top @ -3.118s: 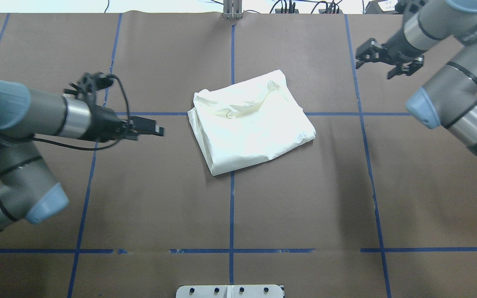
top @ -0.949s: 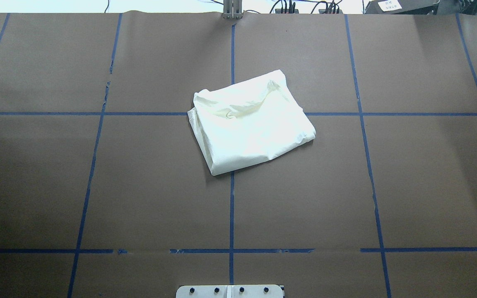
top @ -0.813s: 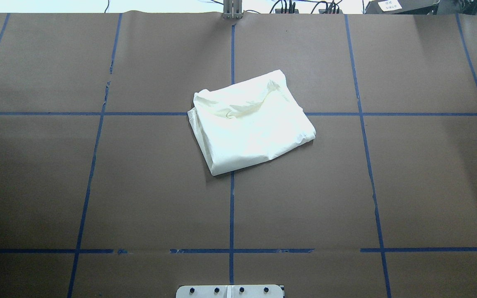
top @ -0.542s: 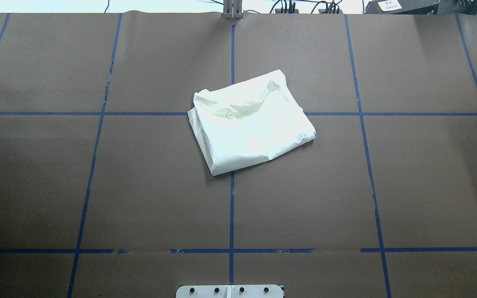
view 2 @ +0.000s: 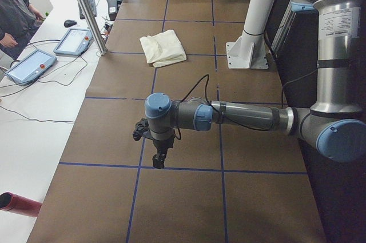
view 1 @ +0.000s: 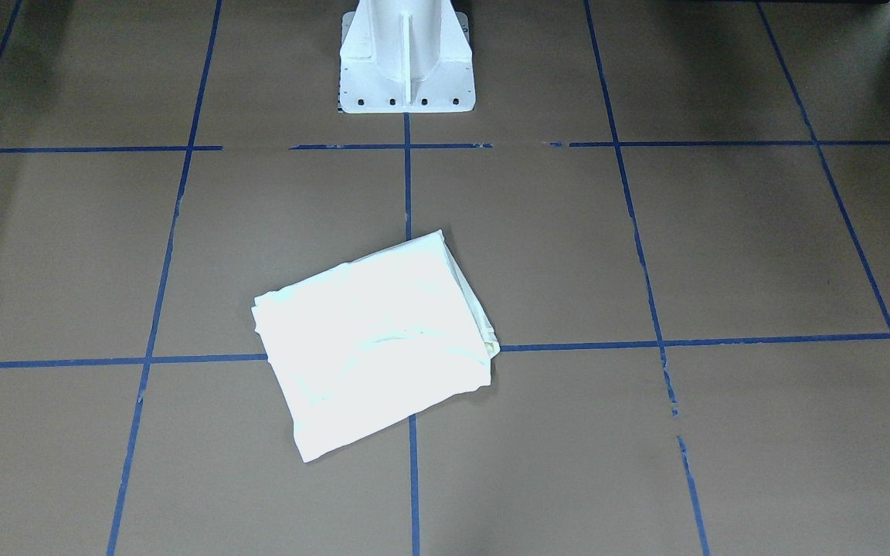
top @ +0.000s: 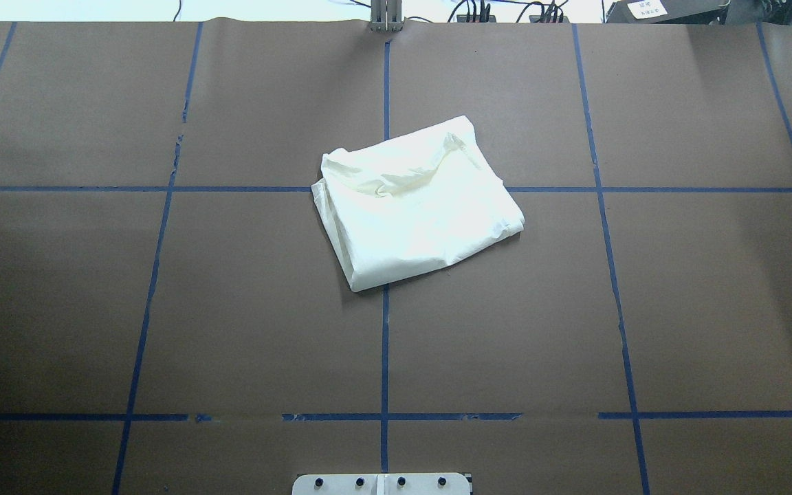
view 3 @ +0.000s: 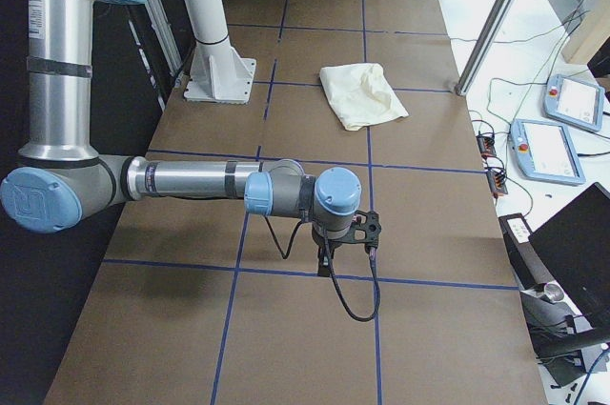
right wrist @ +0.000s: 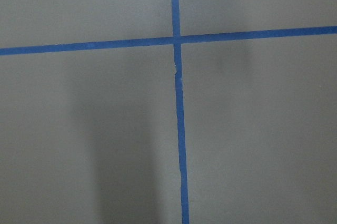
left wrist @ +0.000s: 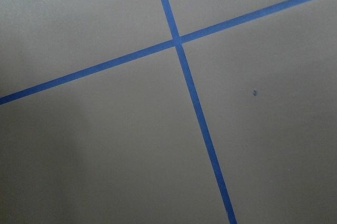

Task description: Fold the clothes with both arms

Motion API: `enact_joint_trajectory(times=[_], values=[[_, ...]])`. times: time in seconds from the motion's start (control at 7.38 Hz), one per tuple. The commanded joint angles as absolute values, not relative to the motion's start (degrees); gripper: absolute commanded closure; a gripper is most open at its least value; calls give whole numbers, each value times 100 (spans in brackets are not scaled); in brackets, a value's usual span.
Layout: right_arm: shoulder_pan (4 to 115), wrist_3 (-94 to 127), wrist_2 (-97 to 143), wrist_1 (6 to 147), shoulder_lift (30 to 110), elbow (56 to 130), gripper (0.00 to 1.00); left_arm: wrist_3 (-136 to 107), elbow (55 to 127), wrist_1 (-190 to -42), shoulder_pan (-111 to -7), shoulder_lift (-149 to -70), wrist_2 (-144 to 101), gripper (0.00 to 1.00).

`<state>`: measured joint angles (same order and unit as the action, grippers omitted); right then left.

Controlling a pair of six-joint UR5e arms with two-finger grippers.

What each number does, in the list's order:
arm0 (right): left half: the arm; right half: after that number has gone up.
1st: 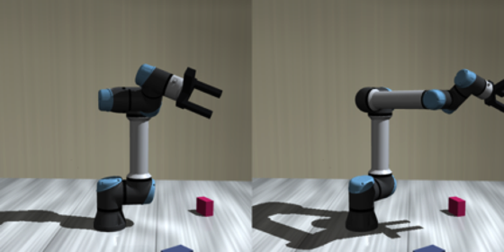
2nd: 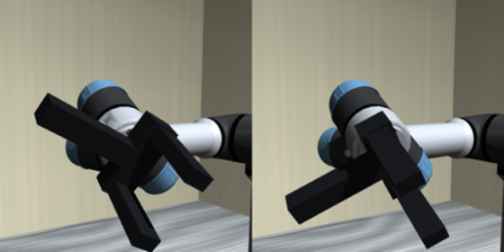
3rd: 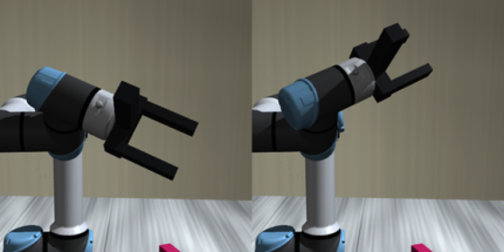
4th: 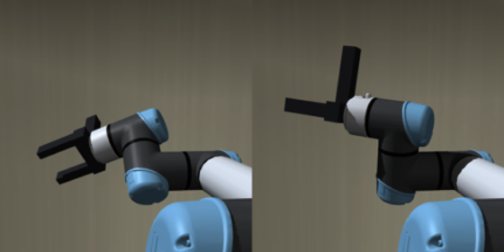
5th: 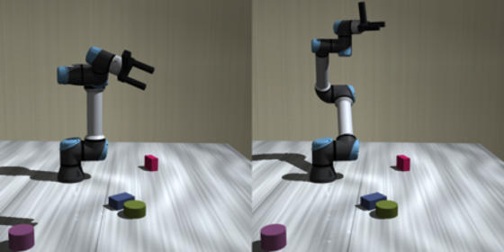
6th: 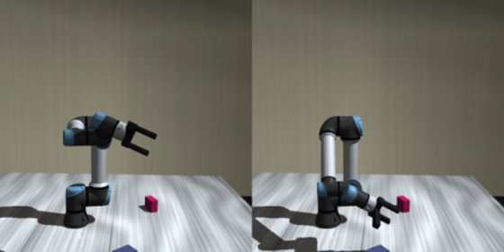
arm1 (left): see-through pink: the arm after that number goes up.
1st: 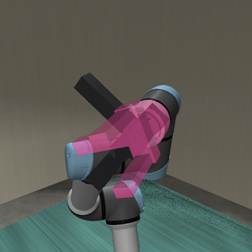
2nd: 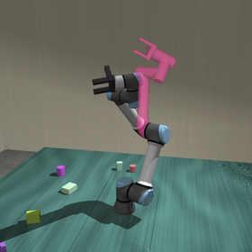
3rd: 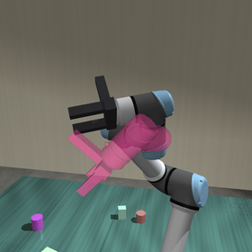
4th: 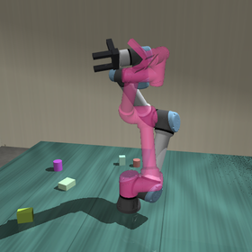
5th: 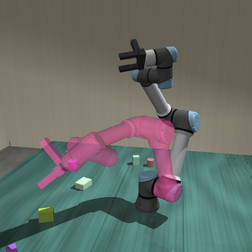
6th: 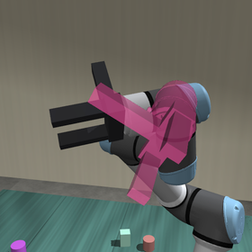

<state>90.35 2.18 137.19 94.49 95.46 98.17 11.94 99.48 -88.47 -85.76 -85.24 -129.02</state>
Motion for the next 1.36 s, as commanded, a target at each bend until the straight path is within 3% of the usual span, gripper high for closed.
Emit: enact_joint_trajectory(times=[0.0,0.27,1.22], values=[[9035,229,13711,9448,9527,9817,0,760,9897,-8842,-8578,-8534,-13034,0],[9035,237,13711,9448,9527,9817,0,-419,9896,-8859,-8569,-8569,-13156,0],[9035,237,13711,9448,9527,9817,0,-413,9897,-8851,-8561,-8596,-13157,0]])
